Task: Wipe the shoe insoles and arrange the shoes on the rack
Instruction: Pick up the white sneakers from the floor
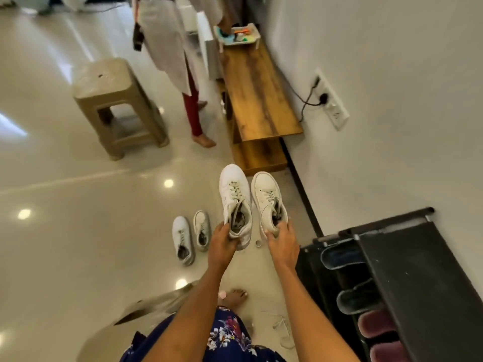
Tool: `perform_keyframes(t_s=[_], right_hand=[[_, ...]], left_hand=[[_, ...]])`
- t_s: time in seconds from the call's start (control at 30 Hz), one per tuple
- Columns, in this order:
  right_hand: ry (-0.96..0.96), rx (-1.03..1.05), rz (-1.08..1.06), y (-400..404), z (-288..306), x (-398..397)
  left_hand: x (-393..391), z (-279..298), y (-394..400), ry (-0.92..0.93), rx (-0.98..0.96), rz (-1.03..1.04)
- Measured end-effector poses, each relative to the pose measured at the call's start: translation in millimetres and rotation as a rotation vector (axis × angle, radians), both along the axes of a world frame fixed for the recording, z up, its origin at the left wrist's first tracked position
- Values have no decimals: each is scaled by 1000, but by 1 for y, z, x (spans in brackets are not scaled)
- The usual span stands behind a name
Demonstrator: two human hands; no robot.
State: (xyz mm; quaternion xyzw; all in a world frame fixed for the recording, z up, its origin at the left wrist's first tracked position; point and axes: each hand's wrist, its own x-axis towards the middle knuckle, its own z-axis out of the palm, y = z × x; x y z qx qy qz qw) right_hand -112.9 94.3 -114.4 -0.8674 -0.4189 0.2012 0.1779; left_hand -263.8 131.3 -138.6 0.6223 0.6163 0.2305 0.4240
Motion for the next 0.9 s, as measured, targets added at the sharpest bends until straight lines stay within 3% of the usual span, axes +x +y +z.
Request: perform_keyframes(t_s=[0.47,0.63,0.73,0.9], right_hand=[[110,-22,340,50,-50,-150],[203,-47,415,64,-66,-206],[239,-86,452,75,-98,-233],[292,-150,461,102,-190,-279]], left_hand=[[-152,-47,-8,-12,-72,449],[-206,-60,-7,133,-118,554],[-234,-84,-3,183,-160,600],[-273,-167,8,92,-186,696]])
